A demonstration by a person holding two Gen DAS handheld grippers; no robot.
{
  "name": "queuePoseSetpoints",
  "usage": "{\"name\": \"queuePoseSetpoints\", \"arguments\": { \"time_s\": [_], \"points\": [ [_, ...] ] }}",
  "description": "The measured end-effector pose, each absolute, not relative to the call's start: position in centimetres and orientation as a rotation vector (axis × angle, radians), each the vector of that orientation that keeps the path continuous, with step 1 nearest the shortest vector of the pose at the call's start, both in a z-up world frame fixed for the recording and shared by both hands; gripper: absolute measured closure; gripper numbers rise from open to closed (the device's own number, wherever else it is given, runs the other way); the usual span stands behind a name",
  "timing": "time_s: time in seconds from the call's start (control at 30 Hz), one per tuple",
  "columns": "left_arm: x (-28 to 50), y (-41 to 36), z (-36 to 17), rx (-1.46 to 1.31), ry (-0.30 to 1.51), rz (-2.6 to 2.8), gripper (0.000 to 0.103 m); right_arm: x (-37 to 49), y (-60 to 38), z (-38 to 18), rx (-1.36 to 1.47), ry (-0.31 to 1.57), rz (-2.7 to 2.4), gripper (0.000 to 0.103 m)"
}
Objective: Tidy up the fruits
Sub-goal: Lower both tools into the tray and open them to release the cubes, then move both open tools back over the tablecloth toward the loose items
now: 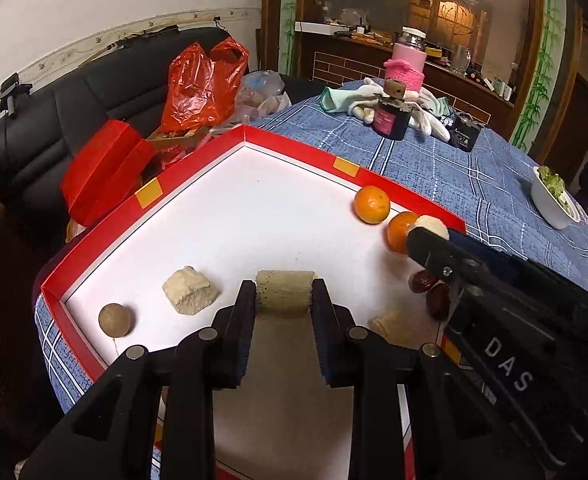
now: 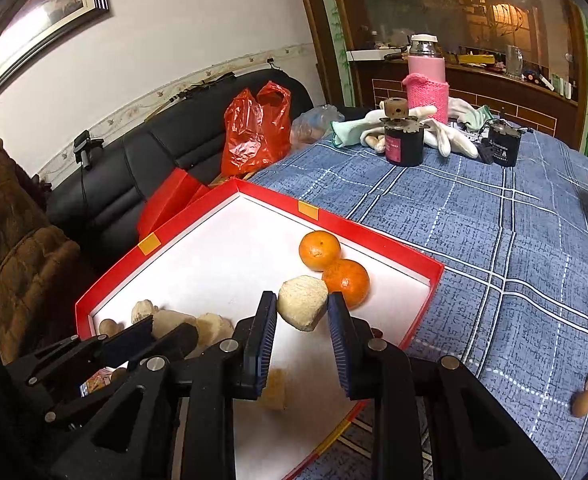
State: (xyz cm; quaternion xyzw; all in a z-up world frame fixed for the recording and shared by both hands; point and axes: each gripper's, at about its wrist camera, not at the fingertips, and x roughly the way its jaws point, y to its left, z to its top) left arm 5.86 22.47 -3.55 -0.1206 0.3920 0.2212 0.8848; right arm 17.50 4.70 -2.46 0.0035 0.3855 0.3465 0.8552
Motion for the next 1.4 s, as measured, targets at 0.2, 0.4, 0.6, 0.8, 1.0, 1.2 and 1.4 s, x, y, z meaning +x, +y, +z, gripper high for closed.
{"name": "queuePoseSetpoints", "arguments": {
  "time_s": [0.2, 0.4, 0.6, 0.8, 1.0, 1.2, 1.4],
  "points": [
    [6.1, 23.6, -3.0, -0.260, 0.803, 0.493, 0.078, 17.7, 4.9, -1.8, 0.015, 0.795, 0.731, 0.077],
    [6.6, 25.3, -3.3, -0.270, 0.807, 0.539, 0.078, 18.0, 5.3, -1.9, 0.025, 0.801, 0.731, 0.077],
    [6.6, 25.7, -3.6, -0.269, 0.811, 0.547, 0.078, 18.1, 5.5, -2.2, 0.027, 0.806, 0.725, 0.076],
    [6.6, 26.0, -3.3, -0.270, 0.796, 0.545, 0.078, 17.9, 5.8, -2.4, 0.019, 0.814, 0.720, 0.076],
    [6.9, 25.7, -2.9, -0.258, 0.786, 0.537, 0.078, 17.9, 5.9, -2.4, 0.015, 0.811, 0.709, 0.076],
    [7.1, 25.8, -3.4, -0.290, 0.818, 0.515, 0.077, 17.9, 6.1, -2.4, -0.006, 0.822, 0.701, 0.074],
    [7.2, 25.9, -3.4, -0.322, 0.852, 0.523, 0.039, 17.3, 5.4, -1.6, -0.004, 0.794, 0.688, 0.053]
  ]
}}
